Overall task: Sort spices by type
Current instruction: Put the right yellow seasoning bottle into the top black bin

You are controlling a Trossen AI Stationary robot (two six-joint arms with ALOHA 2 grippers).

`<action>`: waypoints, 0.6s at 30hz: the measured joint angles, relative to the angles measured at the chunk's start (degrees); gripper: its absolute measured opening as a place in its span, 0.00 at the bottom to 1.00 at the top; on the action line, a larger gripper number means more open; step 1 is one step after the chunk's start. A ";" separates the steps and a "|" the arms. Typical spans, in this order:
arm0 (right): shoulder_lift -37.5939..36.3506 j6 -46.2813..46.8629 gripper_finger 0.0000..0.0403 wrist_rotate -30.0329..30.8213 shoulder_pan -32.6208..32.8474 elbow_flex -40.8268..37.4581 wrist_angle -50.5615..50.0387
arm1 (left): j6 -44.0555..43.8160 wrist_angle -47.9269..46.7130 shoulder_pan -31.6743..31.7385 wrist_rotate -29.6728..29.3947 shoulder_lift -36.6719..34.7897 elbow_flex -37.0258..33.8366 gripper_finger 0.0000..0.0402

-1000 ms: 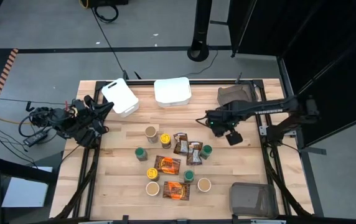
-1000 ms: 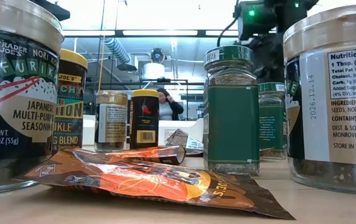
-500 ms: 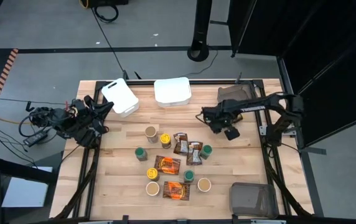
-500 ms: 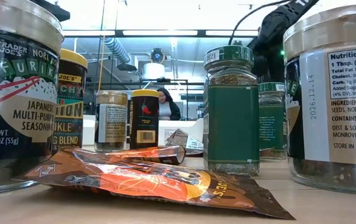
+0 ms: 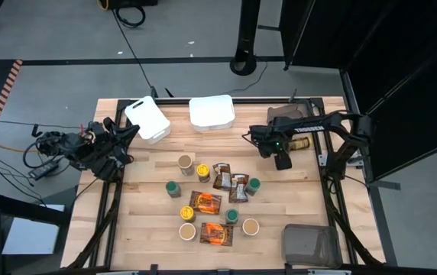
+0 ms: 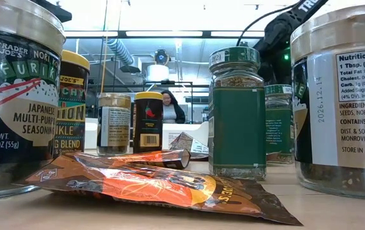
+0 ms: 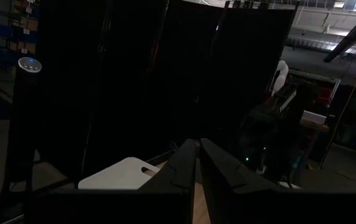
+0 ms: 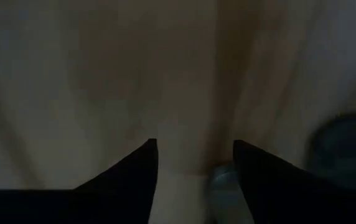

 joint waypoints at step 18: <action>-28.54 14.68 0.53 0.11 -7.82 -5.60 -6.50 | 0.07 -0.25 0.00 0.04 0.01 0.00 0.06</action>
